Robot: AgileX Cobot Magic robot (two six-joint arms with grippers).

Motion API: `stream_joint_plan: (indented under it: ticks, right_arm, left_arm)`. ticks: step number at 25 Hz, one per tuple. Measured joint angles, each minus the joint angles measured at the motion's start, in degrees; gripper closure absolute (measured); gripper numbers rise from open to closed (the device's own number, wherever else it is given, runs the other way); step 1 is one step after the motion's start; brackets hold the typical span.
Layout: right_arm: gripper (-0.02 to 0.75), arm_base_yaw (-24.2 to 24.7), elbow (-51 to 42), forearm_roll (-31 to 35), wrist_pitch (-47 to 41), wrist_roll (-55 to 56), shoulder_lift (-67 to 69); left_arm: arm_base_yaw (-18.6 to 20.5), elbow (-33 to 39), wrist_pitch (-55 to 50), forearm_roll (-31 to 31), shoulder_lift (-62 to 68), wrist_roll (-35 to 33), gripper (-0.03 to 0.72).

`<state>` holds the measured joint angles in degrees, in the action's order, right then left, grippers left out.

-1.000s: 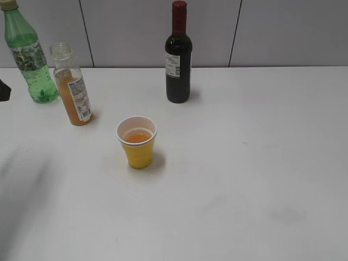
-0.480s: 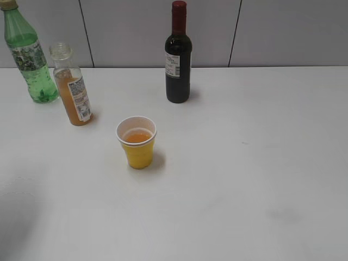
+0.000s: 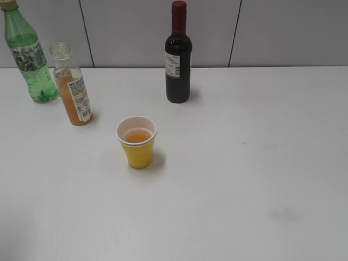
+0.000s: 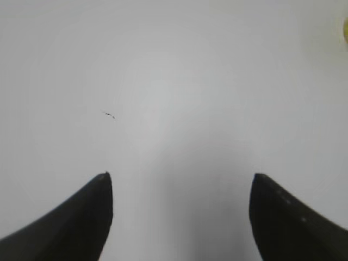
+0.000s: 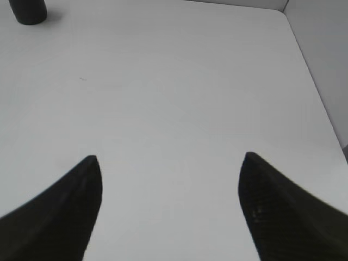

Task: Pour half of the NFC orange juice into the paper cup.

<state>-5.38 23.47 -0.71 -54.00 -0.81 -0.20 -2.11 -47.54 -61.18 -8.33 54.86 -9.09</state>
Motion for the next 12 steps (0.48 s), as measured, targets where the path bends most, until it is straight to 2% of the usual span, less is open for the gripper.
stream_joint_plan:
  ticks: [12]
  right_arm:
    - [0.146, 0.0, 0.0, 0.0, 0.0, 0.0, 0.0]
  left_arm:
    - [0.0, 8.7, -3.4, 0.2, -21.1, 2.5, 0.096]
